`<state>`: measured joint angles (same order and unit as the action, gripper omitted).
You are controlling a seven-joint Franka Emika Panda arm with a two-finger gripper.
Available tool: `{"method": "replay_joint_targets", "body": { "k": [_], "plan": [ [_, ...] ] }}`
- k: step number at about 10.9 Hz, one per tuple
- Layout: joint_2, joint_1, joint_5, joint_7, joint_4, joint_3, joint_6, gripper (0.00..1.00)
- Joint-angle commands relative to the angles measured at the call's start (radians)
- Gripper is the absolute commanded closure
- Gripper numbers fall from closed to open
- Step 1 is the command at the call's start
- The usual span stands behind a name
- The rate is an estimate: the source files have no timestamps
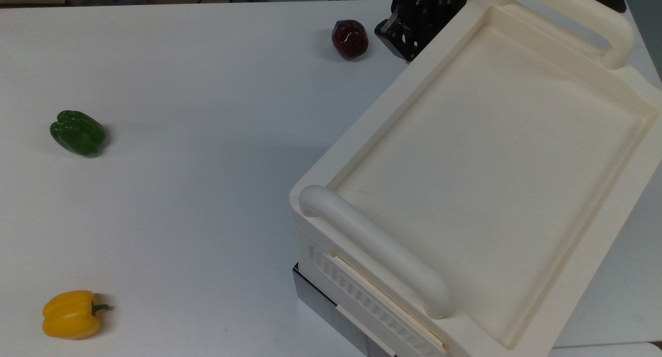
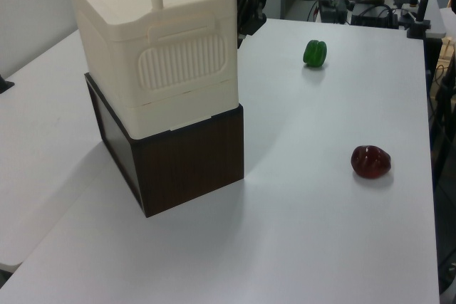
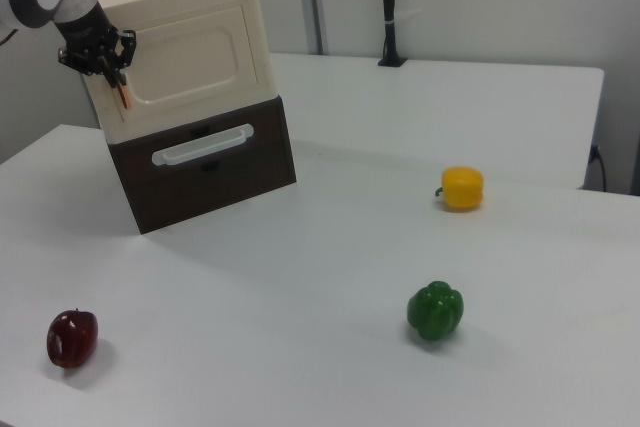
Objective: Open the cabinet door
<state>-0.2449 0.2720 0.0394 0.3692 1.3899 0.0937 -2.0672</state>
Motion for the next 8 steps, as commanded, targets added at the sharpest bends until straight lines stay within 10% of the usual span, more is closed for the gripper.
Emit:
{"method": "replay_joint_targets", "body": {
  "k": [1, 7, 8],
  "plan": [
    [0.029, -0.037, 0.005, 0.074, 0.012, -0.006, 0.145, 1.0],
    [0.052, -0.129, 0.01, 0.112, 0.04, -0.089, 0.325, 0.99],
    [0.052, -0.129, 0.01, 0.114, 0.038, -0.13, 0.343, 0.76]
  ]
}}
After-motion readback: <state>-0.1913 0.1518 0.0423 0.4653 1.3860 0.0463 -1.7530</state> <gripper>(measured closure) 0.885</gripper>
